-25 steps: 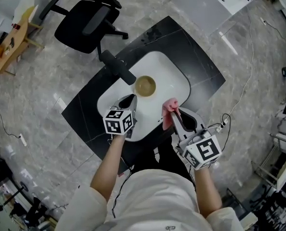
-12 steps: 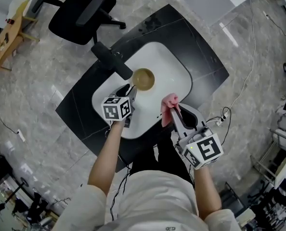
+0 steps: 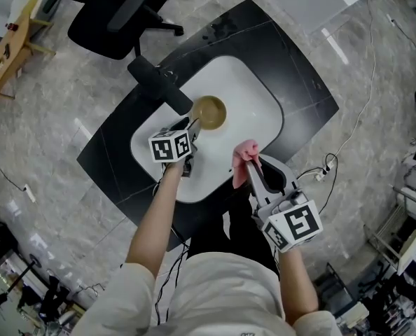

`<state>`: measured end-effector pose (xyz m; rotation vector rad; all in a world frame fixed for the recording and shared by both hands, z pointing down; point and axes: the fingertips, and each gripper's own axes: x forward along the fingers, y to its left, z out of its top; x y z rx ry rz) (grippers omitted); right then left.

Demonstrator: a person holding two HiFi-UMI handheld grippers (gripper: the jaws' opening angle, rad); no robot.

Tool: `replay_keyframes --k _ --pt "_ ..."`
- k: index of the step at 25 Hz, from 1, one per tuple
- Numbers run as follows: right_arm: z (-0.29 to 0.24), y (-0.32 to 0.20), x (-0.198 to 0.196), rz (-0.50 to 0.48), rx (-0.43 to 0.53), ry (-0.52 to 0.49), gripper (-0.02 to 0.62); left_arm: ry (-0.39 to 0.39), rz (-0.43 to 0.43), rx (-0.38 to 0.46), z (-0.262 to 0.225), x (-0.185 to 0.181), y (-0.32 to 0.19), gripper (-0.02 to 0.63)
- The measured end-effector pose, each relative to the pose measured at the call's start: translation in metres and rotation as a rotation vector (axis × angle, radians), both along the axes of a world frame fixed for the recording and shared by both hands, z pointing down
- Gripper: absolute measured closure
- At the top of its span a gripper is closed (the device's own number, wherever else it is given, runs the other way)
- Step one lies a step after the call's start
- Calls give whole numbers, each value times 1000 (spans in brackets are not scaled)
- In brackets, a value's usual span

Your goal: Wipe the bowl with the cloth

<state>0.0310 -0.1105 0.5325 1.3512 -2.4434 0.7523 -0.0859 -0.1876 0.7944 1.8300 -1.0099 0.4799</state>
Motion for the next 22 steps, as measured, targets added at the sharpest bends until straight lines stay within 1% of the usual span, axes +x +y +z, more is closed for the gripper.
replay_keyframes --k 5,10,18,20,22 --pt "5 2 -1 4 -10 -1 566 28 -27 -25 14 3 -7 443" --pt "9 3 2 20 -16 0 566 15 -14 -52 30 8 -8 443" --pt "13 10 8 31 -33 5 566 14 -31 -71 38 16 -11 450" --pt "14 10 10 35 -34 6 566 2 -38 -64 38 16 -13 503" --pt "13 10 13 38 -33 7 566 -7 -47 -55 36 14 -16 536"
